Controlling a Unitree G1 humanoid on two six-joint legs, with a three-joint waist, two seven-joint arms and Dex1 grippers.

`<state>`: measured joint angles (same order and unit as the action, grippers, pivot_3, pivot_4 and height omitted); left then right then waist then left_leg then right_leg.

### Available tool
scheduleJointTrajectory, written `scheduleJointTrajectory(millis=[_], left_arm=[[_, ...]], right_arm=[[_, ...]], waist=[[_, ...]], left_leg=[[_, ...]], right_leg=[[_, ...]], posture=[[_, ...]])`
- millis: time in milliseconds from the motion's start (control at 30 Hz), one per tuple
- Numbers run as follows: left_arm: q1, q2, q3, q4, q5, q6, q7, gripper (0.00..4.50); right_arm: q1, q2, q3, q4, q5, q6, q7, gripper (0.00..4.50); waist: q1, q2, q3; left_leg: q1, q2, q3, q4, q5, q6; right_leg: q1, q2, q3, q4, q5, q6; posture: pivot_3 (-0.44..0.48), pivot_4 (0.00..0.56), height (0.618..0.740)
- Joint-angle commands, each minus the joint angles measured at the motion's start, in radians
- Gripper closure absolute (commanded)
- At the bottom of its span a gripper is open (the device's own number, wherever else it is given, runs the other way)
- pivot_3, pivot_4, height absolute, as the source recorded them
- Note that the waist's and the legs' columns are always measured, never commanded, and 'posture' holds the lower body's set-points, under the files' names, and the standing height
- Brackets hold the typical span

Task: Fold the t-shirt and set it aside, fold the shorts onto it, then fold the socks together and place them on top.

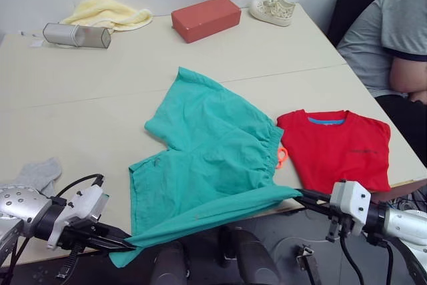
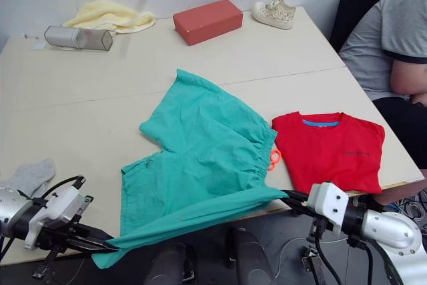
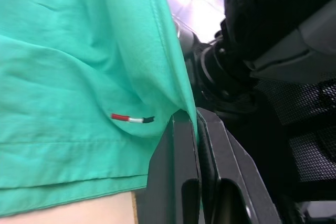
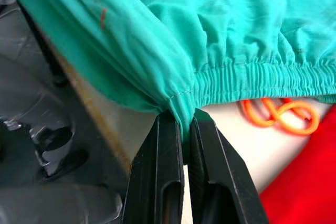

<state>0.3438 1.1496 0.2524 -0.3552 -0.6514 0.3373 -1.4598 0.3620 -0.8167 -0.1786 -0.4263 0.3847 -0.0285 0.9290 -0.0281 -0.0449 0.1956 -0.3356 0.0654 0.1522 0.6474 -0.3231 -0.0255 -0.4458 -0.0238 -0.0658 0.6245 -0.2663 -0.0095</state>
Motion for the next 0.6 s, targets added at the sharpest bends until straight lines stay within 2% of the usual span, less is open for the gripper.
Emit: scheduleJointTrajectory(millis=[33, 100, 167, 233, 433, 533, 600], left_arm=[[-0.034, -0.014, -0.008, 0.016, 0.016, -0.004, -0.012, 4.48], [-0.048, -0.022, -0.014, 0.018, 0.018, 0.000, -0.015, 4.48], [-0.056, -0.027, -0.019, 0.021, 0.023, 0.000, -0.017, 4.48], [-0.062, -0.031, -0.022, 0.024, 0.026, -0.001, -0.018, 4.48], [-0.103, -0.062, -0.030, 0.042, 0.040, -0.019, -0.010, 4.48], [-0.145, -0.088, -0.037, 0.067, 0.057, -0.049, -0.004, 4.48], [-0.172, -0.103, -0.039, 0.090, 0.072, -0.076, -0.008, 4.48]], right_arm=[[-0.006, 0.006, -0.010, -0.026, -0.003, 0.021, -0.006, 4.50], [-0.015, 0.010, -0.011, -0.024, -0.006, 0.021, -0.007, 4.50], [-0.020, 0.012, -0.012, -0.022, -0.010, 0.021, -0.005, 4.50], [-0.024, 0.012, -0.012, -0.020, -0.013, 0.021, -0.003, 4.50], [-0.027, 0.016, -0.020, -0.015, -0.021, 0.017, -0.005, 4.50], [-0.020, 0.026, -0.044, -0.015, -0.023, 0.014, -0.021, 4.50], [-0.001, 0.026, -0.060, -0.020, -0.024, 0.010, -0.017, 4.50]], waist=[[0.003, 0.000, 0.000], [-0.002, 0.004, 0.002], [-0.005, 0.006, 0.003], [0.000, 0.009, 0.004], [0.031, 0.033, 0.019], [0.055, 0.041, 0.023], [0.081, 0.043, 0.024]], left_leg=[[0.000, 0.000, 0.000, 0.000, 0.000, 0.000], [-0.007, -0.003, -0.013, 0.000, 0.002, 0.004], [-0.007, -0.011, -0.038, 0.001, 0.004, 0.006], [-0.015, -0.020, -0.062, 0.001, 0.010, 0.007], [-0.025, -0.051, -0.133, 0.000, 0.028, 0.014], [-0.029, -0.060, -0.156, 0.002, 0.037, 0.015], [-0.036, -0.057, -0.148, 0.005, 0.038, 0.015]], right_leg=[[0.000, 0.000, 0.000, 0.001, 0.000, -0.002], [0.007, -0.006, -0.011, 0.002, -0.003, 0.000], [0.021, -0.021, -0.039, 0.003, -0.008, 0.003], [0.025, -0.032, -0.062, 0.003, -0.013, 0.008], [0.055, -0.068, -0.127, -0.003, -0.021, 0.017], [0.062, -0.080, -0.150, -0.006, -0.024, 0.023], [0.052, -0.078, -0.145, -0.006, -0.022, 0.021]], posture=[[0.000, 0.150, 0.740], [0.000, 0.150, 0.740], [0.000, 0.150, 0.740], [0.000, 0.150, 0.740], [0.000, 0.150, 0.740], [0.000, 0.150, 0.740], [0.000, 0.150, 0.740]])
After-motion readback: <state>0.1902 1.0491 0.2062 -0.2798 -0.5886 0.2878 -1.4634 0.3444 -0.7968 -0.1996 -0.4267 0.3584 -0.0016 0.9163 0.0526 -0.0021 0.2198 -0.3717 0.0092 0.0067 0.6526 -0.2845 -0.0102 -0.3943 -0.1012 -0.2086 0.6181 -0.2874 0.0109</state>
